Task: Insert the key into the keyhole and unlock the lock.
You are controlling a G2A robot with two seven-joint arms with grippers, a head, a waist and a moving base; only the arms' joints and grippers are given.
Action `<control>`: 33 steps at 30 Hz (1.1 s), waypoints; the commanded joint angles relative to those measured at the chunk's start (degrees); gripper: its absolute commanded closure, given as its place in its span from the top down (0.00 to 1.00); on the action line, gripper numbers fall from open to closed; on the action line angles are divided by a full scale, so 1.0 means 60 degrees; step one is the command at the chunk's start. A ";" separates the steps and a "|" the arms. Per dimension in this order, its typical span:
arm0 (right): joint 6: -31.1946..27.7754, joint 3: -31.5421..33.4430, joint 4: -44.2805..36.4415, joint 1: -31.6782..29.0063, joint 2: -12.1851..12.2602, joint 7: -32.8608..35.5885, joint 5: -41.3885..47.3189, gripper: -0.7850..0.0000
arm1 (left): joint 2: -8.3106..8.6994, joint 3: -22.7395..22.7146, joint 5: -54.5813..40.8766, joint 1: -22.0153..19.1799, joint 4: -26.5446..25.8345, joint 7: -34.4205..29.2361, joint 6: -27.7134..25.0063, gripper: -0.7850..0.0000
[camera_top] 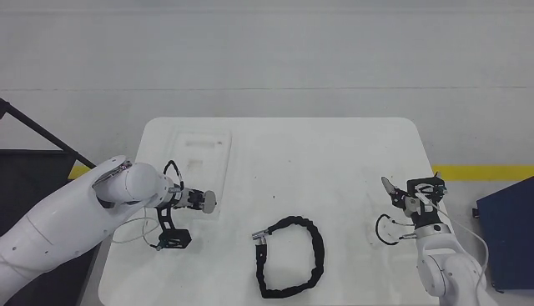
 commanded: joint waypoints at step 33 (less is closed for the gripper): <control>0.0000 0.0000 0.0000 0.0000 0.0000 0.0000 0.0000 1.00 | -0.0016 0.0497 0.0011 -0.0411 0.0305 -0.0316 0.0049 0.38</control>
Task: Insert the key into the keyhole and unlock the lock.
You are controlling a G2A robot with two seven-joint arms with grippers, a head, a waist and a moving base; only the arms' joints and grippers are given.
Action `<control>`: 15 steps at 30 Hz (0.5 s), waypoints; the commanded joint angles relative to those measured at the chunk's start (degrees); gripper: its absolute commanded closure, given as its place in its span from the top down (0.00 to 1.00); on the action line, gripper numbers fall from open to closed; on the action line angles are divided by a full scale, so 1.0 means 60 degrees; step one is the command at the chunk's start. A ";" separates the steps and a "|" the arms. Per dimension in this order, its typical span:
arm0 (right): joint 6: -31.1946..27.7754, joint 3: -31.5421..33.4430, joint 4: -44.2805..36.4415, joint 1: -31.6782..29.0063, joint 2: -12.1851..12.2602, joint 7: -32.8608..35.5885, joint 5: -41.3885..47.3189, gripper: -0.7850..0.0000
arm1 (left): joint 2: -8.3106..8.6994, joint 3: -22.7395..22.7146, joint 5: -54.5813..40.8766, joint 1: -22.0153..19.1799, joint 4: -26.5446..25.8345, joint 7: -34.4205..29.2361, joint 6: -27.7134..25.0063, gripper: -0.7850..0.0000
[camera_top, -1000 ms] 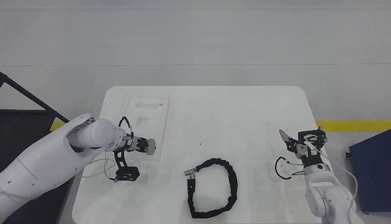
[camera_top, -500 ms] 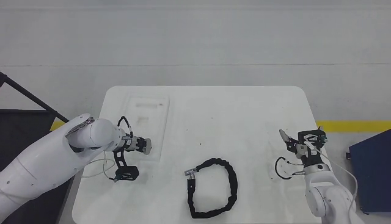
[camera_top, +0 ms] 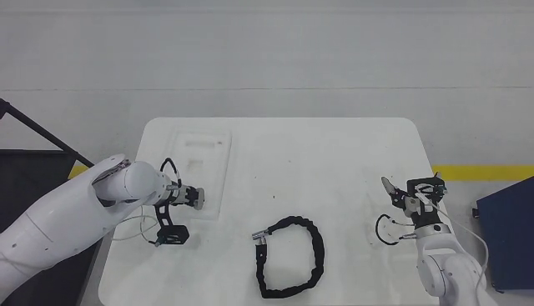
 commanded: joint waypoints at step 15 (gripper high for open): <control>0.0000 0.0000 0.0000 0.0000 0.0000 0.0000 0.0000 1.00 | -0.0227 0.0355 0.0000 -0.0316 0.0293 -0.0086 -0.0152 0.24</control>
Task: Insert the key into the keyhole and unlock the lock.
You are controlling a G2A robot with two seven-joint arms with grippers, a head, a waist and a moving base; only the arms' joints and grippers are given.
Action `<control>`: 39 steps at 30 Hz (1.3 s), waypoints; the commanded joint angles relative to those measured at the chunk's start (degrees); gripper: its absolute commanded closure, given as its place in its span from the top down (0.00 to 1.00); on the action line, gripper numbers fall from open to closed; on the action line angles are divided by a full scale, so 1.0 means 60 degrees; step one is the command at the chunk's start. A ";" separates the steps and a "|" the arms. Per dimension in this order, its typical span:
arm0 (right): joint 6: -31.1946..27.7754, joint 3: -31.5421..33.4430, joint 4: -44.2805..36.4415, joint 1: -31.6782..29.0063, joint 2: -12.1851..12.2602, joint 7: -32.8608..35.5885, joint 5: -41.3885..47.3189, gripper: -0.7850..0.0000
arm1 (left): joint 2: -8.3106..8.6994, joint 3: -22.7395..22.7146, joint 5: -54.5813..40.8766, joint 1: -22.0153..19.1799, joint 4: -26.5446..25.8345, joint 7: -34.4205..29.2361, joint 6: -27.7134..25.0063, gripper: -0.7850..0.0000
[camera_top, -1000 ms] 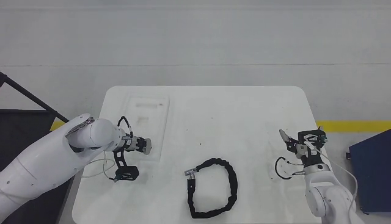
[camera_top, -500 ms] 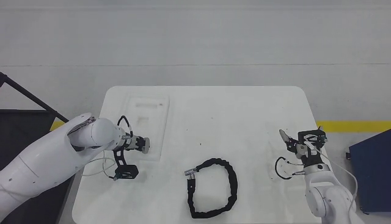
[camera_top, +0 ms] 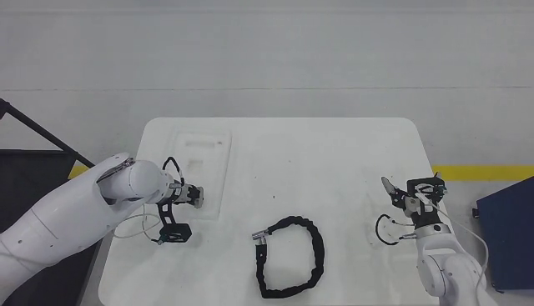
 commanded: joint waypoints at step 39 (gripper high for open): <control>0.0000 0.0000 0.0000 0.0000 0.0000 0.0000 0.0000 1.00 | 0.0962 -0.3366 -0.7409 0.1675 -0.1164 -0.1815 -0.2791 0.00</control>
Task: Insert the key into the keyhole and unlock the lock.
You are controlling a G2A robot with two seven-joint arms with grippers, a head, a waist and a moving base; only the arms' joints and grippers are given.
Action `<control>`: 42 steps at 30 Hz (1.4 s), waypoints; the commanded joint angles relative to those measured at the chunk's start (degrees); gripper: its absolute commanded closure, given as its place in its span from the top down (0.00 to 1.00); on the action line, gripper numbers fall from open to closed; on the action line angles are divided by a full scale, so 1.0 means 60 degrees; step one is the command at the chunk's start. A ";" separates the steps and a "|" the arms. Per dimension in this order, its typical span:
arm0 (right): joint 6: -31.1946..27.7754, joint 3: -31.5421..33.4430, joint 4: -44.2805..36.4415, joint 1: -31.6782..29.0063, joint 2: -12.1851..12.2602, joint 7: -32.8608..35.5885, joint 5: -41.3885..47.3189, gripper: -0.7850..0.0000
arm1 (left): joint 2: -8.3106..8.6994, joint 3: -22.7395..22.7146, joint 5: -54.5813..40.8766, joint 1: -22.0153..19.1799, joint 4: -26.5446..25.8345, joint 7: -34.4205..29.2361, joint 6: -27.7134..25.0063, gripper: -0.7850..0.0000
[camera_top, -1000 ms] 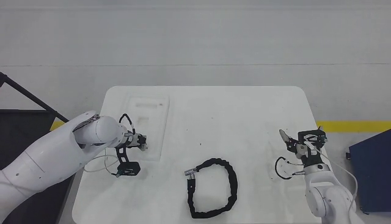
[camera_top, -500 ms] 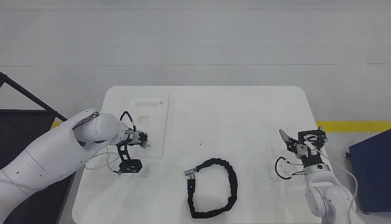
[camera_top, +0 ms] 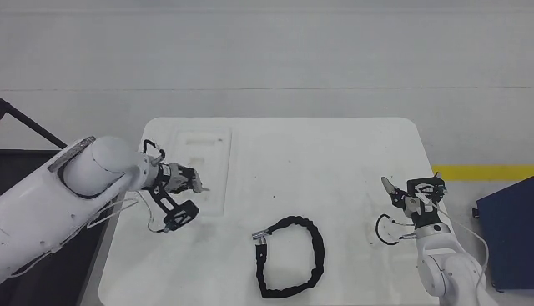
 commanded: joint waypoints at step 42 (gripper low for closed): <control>0.0195 -0.0048 0.0247 0.0458 0.0061 -0.0104 -0.1907 1.00 | -0.0161 -0.1192 -1.3925 0.4809 0.1731 -0.1363 -0.0590 0.00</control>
